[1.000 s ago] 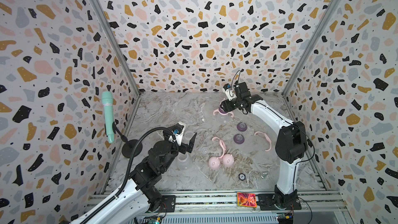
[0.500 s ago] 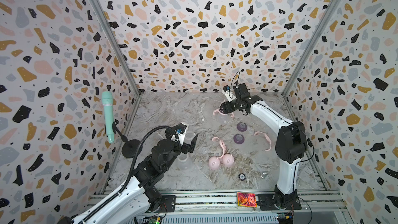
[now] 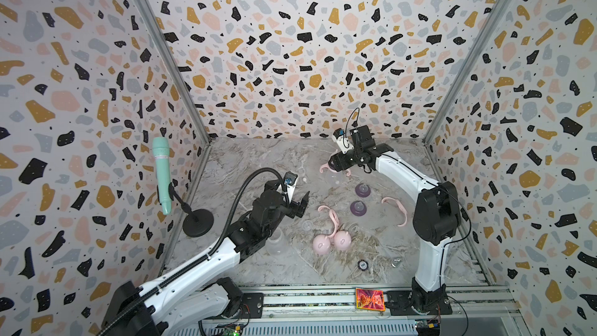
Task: Assemble the baby bottles
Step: Close the lid on the baby bottle.
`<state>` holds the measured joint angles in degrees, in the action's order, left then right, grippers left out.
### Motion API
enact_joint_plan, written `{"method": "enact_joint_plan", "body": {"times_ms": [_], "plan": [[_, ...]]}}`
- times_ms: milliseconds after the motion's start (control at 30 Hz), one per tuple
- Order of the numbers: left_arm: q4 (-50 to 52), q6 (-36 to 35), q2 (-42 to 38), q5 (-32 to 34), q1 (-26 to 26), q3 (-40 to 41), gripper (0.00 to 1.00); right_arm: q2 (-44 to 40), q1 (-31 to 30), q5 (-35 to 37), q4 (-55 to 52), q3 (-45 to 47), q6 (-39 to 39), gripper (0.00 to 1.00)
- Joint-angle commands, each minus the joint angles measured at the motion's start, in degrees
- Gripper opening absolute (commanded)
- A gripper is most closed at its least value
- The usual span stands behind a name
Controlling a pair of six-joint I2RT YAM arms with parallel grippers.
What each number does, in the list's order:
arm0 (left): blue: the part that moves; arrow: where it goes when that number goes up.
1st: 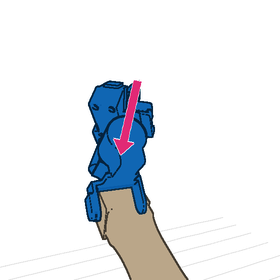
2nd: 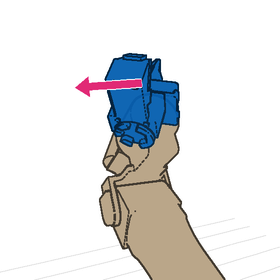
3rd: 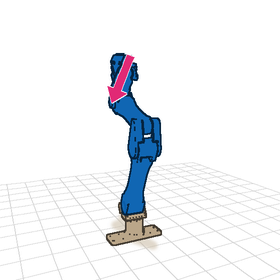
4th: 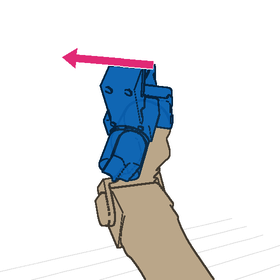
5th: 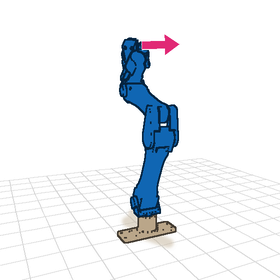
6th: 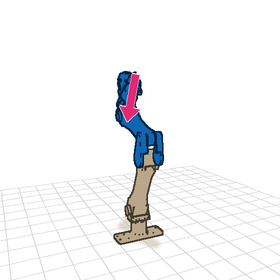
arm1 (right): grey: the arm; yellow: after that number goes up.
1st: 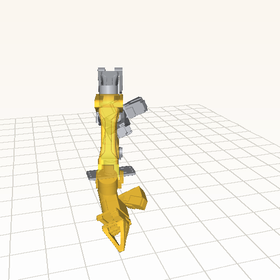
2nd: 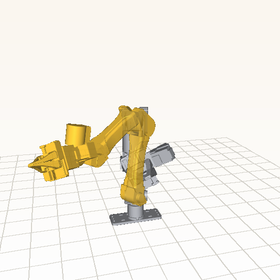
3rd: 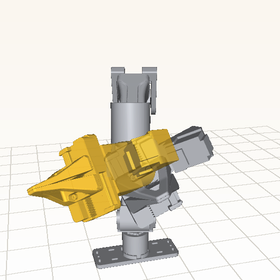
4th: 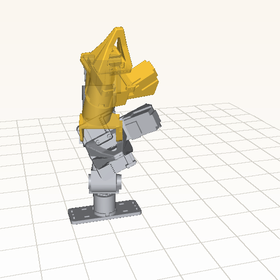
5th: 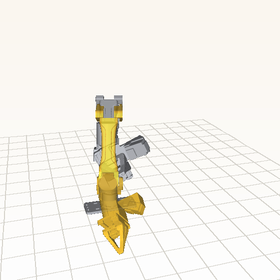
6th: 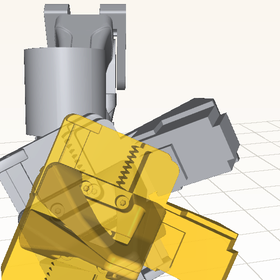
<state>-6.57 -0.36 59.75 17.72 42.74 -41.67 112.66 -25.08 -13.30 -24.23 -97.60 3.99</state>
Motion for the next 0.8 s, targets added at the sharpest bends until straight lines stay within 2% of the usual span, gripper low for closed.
{"method": "enact_joint_plan", "body": {"times_ms": [0,433,567,700,767], "plan": [[-3.71,1.31,3.13,0.78,-0.2,-4.11,1.0,-3.78,0.21,-2.14,1.06,0.82,0.15,0.79],[-5.7,2.53,13.34,0.2,-0.27,-12.74,1.0,-8.42,2.84,-7.39,3.8,4.14,-0.54,0.83],[-6.74,4.43,17.68,1.47,-0.29,-16.95,1.0,-11.85,5.33,-13.58,7.52,7.36,-0.82,0.89],[-7.41,6.29,22.53,2.77,-0.29,-21.86,1.0,-14.55,8.85,-20.3,13.52,10.26,-3.86,0.89],[-8.27,7.39,25.54,3.02,-0.42,-24.87,0.99,-15.84,10.62,-23.77,19.81,13.26,-7.3,0.86]]}}
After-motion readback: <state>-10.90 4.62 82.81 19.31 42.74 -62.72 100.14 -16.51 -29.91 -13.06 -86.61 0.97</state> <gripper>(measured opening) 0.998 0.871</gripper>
